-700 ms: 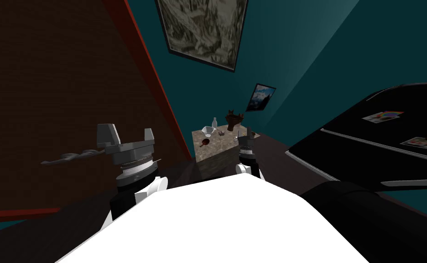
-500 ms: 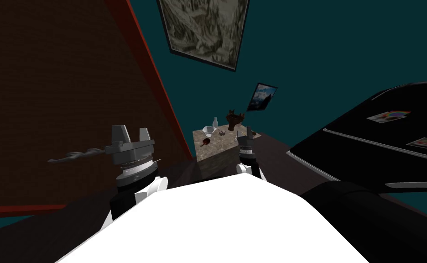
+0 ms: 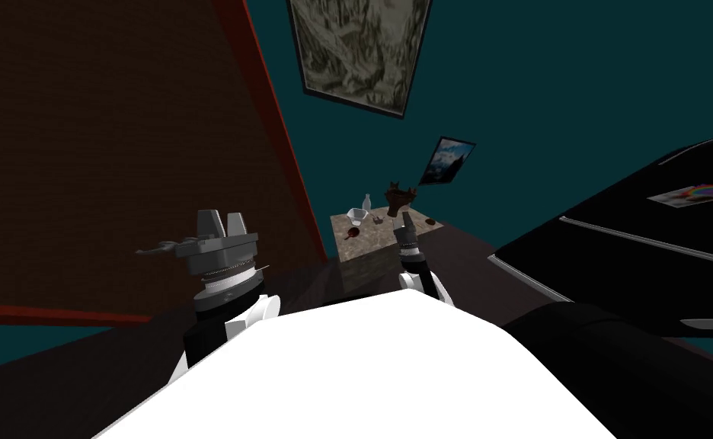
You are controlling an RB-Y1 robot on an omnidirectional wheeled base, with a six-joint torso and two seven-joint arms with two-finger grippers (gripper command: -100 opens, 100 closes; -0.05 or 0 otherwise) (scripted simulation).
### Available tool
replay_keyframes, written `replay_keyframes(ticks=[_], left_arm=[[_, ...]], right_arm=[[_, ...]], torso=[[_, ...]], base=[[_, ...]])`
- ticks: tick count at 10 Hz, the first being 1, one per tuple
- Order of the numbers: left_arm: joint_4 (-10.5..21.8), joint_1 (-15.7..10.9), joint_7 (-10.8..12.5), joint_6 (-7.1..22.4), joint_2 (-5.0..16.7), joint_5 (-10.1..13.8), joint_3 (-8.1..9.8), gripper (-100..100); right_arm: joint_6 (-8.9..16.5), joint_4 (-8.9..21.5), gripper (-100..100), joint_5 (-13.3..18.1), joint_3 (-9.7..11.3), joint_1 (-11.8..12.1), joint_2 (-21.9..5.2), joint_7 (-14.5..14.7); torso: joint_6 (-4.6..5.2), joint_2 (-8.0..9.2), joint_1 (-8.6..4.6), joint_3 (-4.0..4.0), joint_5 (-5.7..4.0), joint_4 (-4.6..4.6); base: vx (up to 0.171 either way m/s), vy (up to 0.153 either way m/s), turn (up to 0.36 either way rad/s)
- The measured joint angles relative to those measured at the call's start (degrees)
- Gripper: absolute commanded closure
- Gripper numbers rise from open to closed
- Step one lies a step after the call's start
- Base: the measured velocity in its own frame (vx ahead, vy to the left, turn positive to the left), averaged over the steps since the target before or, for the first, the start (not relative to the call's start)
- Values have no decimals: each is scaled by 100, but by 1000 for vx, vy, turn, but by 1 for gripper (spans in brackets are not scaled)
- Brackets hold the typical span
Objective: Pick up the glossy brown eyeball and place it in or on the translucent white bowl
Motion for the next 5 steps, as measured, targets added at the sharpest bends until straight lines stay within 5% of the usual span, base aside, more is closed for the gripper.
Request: replay_keyframes(ticks=[5], left_arm=[[0,1,0,0,0,0,1,0]], right_arm=[[144,413,-100,369,-108,-218,-718,168]], torso=[[3,-11,-8,-6,-1,-2]], base=[[-59,132,98]])
